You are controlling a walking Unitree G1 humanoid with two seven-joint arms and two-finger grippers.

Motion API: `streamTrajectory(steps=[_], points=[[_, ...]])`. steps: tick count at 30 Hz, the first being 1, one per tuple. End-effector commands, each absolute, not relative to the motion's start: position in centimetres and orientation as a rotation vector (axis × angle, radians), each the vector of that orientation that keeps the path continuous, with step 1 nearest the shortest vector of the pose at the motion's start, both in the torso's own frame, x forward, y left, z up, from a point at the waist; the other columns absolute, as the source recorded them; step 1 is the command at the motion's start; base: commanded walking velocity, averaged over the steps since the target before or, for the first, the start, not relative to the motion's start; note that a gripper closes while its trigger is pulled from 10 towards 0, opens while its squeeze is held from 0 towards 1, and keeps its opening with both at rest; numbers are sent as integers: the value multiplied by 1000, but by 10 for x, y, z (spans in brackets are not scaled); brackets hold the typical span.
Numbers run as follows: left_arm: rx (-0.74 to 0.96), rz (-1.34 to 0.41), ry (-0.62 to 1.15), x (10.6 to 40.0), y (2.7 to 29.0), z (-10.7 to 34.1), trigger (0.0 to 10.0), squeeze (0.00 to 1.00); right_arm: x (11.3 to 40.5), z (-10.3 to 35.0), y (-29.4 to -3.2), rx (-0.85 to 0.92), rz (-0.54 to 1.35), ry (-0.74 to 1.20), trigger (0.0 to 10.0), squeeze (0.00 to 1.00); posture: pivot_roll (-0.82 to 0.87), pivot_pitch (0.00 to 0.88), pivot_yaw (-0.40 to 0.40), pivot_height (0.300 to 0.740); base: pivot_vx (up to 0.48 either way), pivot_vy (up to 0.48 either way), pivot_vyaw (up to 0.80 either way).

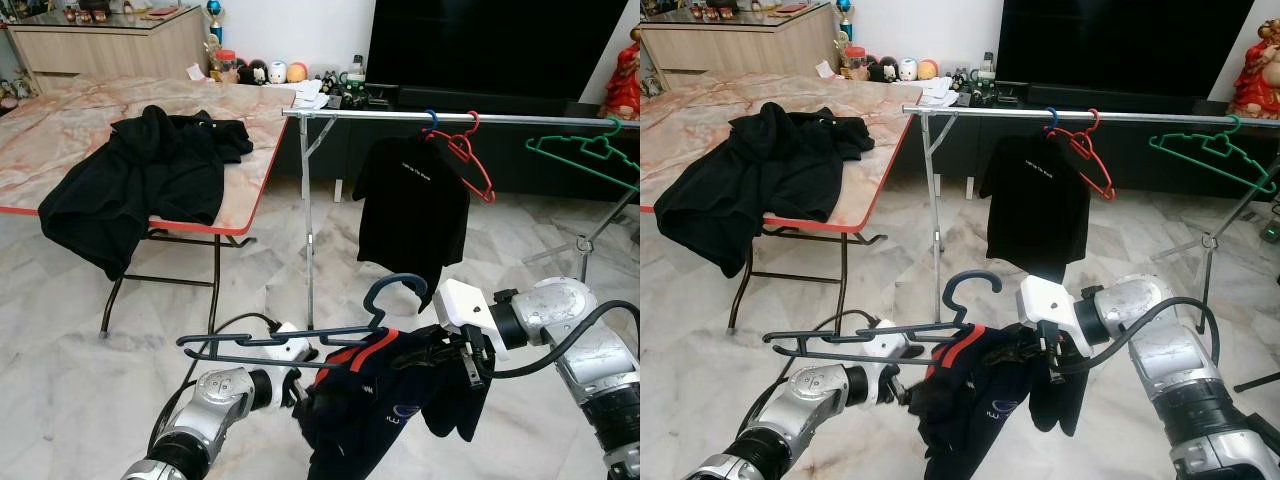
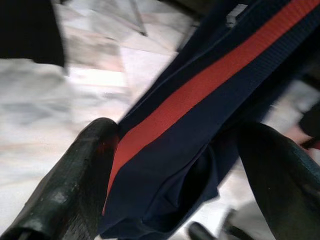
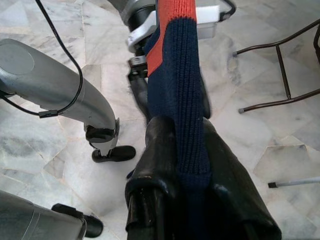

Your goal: Hang hanger

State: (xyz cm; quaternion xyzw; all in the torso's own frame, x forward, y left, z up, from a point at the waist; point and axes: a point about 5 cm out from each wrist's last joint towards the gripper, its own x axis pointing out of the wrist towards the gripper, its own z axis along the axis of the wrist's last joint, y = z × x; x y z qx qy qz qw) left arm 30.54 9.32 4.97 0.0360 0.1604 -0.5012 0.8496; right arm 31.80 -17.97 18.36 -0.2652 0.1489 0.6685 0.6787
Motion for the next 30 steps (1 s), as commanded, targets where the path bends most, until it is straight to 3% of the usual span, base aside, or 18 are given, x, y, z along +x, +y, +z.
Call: streamTrajectory(steps=[1, 25, 30], points=[[62, -1123, 360, 299, 93, 47, 10000, 0, 320, 193, -181, -630, 1494, 314, 0, 0, -94, 15, -26, 740, 0, 0, 0], [91, -1271, 456, 285, 102, 41, 10000, 0, 328, 199, -179, -654, 1449, 284, 0, 0, -97, 12, -27, 740, 0, 0, 0], [136, -1127, 382, 301, 98, 49, 10000, 0, 330, 205, -173, -663, 1459, 258, 0, 0, -100, 11, -29, 740, 0, 0, 0]])
